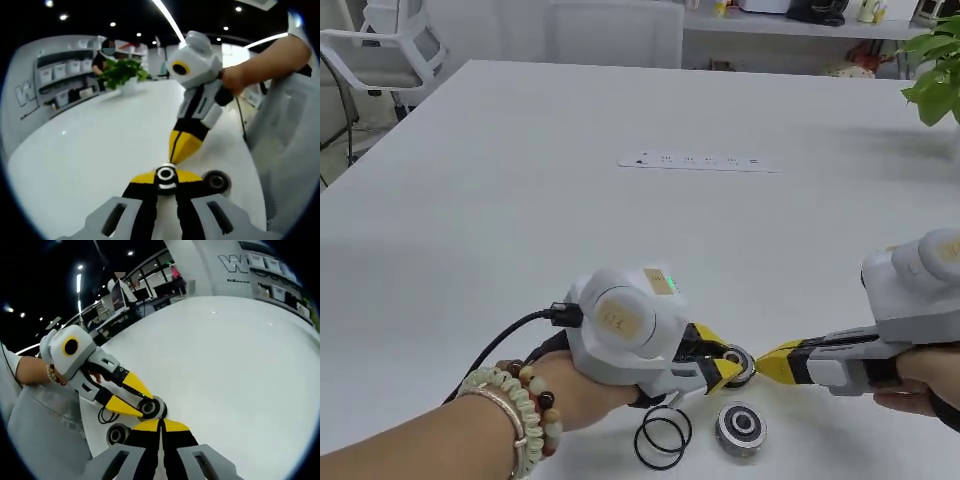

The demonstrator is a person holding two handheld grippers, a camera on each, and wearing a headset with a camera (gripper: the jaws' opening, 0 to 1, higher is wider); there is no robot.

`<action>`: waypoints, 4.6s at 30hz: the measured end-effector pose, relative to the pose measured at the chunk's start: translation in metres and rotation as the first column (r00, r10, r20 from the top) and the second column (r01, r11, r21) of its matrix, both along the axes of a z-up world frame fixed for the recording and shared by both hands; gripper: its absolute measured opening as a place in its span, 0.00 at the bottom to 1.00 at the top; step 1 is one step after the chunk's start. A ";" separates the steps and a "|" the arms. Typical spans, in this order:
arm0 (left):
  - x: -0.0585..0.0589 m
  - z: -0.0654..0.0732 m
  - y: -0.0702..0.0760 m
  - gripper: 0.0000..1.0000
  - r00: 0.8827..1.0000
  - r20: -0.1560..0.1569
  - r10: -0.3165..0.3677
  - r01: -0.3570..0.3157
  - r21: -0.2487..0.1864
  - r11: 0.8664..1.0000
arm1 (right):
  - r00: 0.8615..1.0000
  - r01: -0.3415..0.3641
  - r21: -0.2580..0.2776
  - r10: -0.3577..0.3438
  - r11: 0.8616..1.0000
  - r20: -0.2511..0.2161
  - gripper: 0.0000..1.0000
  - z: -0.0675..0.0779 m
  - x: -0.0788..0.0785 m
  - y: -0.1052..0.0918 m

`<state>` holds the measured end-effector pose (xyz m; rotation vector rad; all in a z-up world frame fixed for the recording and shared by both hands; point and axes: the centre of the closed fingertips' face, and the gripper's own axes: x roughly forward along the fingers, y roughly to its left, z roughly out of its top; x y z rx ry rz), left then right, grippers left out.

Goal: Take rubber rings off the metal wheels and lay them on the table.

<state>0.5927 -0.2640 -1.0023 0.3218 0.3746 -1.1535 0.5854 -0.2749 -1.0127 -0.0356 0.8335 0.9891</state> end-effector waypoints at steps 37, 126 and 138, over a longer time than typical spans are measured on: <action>0.000 0.000 0.001 0.13 1.000 0.004 -0.002 0.002 0.016 1.000 | 0.991 0.077 0.164 -0.057 0.983 -0.120 0.00 0.022 0.001 0.024; -0.102 0.053 0.191 0.64 0.933 -0.088 0.350 -0.352 -0.010 0.936 | 0.970 -0.236 0.089 0.240 0.968 -0.039 0.00 0.021 -0.033 0.078; -0.102 0.051 0.189 0.64 0.928 -0.115 0.355 -0.360 -0.026 0.933 | 0.971 -0.239 -0.025 0.240 0.971 0.024 0.00 0.003 -0.020 0.078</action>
